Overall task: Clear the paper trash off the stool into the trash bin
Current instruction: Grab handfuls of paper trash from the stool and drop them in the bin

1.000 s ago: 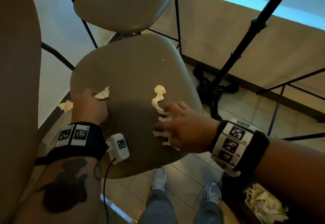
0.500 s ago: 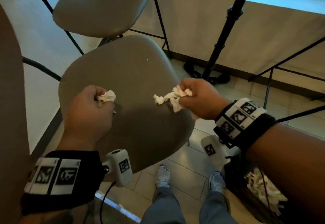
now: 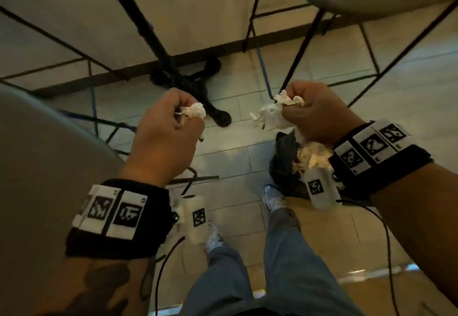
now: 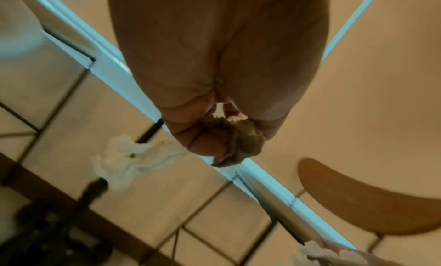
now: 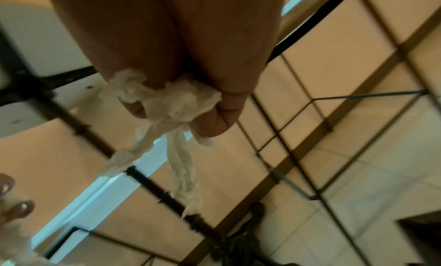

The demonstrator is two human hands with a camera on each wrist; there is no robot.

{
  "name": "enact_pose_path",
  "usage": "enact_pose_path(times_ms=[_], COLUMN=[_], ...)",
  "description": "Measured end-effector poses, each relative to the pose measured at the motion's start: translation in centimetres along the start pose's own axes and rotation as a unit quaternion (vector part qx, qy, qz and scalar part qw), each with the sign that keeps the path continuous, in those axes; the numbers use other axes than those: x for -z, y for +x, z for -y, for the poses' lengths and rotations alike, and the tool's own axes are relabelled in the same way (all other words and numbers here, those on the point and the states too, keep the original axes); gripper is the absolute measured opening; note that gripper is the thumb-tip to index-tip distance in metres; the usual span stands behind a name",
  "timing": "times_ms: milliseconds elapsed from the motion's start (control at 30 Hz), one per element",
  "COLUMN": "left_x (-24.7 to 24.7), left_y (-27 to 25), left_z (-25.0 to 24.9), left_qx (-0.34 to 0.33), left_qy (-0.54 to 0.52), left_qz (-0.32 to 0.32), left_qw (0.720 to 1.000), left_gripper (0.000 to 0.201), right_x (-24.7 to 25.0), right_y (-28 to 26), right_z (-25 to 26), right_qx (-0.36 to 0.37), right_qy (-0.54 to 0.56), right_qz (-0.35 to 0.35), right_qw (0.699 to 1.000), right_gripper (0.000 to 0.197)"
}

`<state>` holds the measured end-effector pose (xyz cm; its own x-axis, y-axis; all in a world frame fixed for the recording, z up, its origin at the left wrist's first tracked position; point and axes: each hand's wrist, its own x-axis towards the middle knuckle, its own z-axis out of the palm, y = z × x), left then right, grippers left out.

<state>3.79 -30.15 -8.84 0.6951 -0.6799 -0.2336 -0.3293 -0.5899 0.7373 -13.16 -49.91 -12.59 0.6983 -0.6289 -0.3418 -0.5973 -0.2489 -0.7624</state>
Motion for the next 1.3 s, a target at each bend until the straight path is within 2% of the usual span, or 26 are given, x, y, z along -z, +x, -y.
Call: enact_pose_path(times_ms=[167, 267, 333, 433, 533, 633, 700, 767, 867, 933, 1000, 1033, 1167, 1300], left_x=[-13.4, -21.3, -26.0, -32.0, -37.0, -41.0, -43.2, -44.9, -46.1, -46.1, -45.7, -45.3, -42.5, -37.7], left_y=[3.6, 4.8, 5.4, 6.3, 7.1, 7.7, 7.8, 7.4, 6.4, 5.8, 5.6, 5.6, 5.7, 4.9], left_z=[-3.1, -3.4, -2.9, -1.3, 0.6, 2.7, 3.8, 4.6, 5.2, 5.7, 6.2, 6.5, 7.2, 7.7], left_qx=[-0.058, -0.066, -0.062, -0.048, -0.044, -0.049, -0.054, -0.047, -0.042, -0.029, -0.011, -0.003, 0.025, 0.051], left_qy=[0.004, 0.016, 0.031, 0.068, 0.098, 0.124, 0.135, 0.134, 0.175, 0.198, 0.202, 0.203, 0.183, 0.149], left_qz=[0.153, 0.238, 0.281, 0.328, 0.364, 0.382, 0.402, 0.444, 0.495, 0.517, 0.52, 0.517, 0.493, 0.456], left_qw=[0.987, 0.969, 0.957, 0.941, 0.925, 0.915, 0.904, 0.885, 0.85, 0.832, 0.83, 0.832, 0.85, 0.876], left_gripper=[0.002, 0.012, 0.013, 0.014, 0.015, 0.019, 0.03, 0.052, 0.095, 0.107, 0.111, 0.112, 0.112, 0.108], right_x=[4.6, 5.6, 5.4, 4.0, 1.9, -0.5, -1.5, -2.1, -2.3, -2.2, -2.5, -2.7, -3.4, -3.7], right_y=[-2.8, -4.1, -4.4, -3.9, -3.0, -2.2, -1.9, -1.6, -1.1, -0.8, -0.8, -0.8, -1.2, -1.8], right_z=[-12.4, -19.6, -24.1, -30.0, -34.9, -38.7, -40.8, -42.7, -44.2, -43.9, -43.7, -43.6, -42.9, -41.0], right_qx=[-0.127, -0.197, -0.232, -0.29, -0.352, -0.42, -0.466, -0.504, -0.517, -0.523, -0.537, -0.542, -0.561, -0.552], right_qy=[-0.001, 0.036, 0.045, 0.05, 0.095, 0.156, 0.209, 0.267, 0.366, 0.452, 0.509, 0.508, 0.444, 0.351], right_qz=[-0.071, -0.084, -0.087, -0.079, -0.099, -0.128, -0.148, -0.159, -0.177, -0.204, -0.222, -0.221, -0.183, -0.056], right_qw=[0.989, 0.976, 0.968, 0.952, 0.926, 0.885, 0.847, 0.805, 0.753, 0.693, 0.635, 0.632, 0.674, 0.754], right_gripper=[0.011, 0.025, 0.024, 0.009, 0.019, 0.028, 0.033, 0.036, 0.045, 0.053, 0.062, 0.066, 0.071, 0.042])
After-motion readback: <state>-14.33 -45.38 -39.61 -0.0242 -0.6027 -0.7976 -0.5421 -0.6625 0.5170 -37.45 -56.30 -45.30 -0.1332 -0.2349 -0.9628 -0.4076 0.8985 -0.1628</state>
